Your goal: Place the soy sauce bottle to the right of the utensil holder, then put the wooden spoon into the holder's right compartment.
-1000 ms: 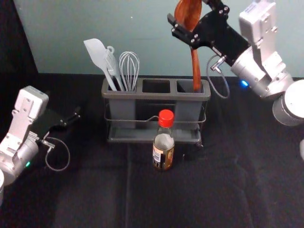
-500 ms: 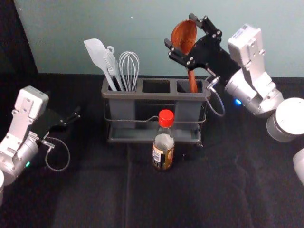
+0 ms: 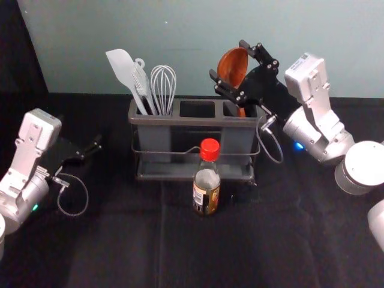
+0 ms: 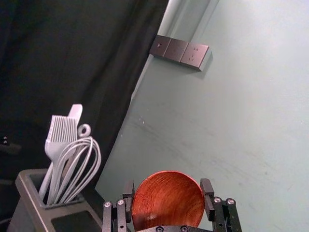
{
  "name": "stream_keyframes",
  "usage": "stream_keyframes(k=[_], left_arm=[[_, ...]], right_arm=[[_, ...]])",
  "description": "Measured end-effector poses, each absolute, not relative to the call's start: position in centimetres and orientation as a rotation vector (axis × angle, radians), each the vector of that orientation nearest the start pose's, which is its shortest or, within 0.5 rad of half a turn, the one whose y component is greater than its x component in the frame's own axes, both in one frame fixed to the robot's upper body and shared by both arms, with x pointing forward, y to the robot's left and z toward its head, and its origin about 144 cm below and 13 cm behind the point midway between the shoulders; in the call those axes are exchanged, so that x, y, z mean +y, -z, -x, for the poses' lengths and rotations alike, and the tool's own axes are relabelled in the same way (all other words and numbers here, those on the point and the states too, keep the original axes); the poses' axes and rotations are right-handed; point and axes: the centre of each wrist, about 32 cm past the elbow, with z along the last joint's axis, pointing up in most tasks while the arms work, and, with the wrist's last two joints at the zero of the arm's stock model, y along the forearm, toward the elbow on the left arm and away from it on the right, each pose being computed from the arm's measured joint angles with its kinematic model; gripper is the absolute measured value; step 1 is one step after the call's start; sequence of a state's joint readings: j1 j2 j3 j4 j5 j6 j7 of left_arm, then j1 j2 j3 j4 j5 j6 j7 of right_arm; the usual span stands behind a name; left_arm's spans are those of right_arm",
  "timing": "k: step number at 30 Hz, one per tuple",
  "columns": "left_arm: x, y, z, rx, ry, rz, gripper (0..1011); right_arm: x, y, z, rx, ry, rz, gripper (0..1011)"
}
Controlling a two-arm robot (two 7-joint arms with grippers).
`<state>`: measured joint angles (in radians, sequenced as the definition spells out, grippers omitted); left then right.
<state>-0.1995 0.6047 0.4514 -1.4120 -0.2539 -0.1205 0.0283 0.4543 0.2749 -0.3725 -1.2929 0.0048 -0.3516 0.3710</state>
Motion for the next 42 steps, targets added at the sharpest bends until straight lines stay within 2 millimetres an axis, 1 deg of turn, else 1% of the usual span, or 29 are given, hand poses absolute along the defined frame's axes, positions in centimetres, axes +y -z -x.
stream_keyframes(k=[7, 19, 22, 24, 27, 42], left_arm=[[31.0, -114.0, -48.9, -0.285, -1.248, -0.305, 1005], [31.0, -114.0, -48.9, -0.285, -1.248, -0.304, 1005], [31.0, -114.0, -48.9, -0.285, -1.248, -0.304, 1005], [31.0, -114.0, -48.9, -0.285, -1.248, -0.304, 1005], [31.0, -114.0, -48.9, -0.285, -1.248, -0.304, 1005], [31.0, -114.0, -48.9, -0.285, -1.248, -0.305, 1005]], right_arm=[[-22.2, -120.4, -56.7, -0.576, 0.857, 0.017, 848], [-22.4, -119.9, -56.6, -0.569, 0.865, 0.021, 848], [-22.4, -119.9, -56.6, -0.569, 0.868, 0.019, 900], [-22.5, -119.9, -56.6, -0.568, 0.872, 0.018, 958], [-22.5, -119.9, -56.6, -0.568, 0.880, 0.013, 1004], [-22.6, -120.0, -56.4, -0.557, 0.893, 0.008, 1004]])
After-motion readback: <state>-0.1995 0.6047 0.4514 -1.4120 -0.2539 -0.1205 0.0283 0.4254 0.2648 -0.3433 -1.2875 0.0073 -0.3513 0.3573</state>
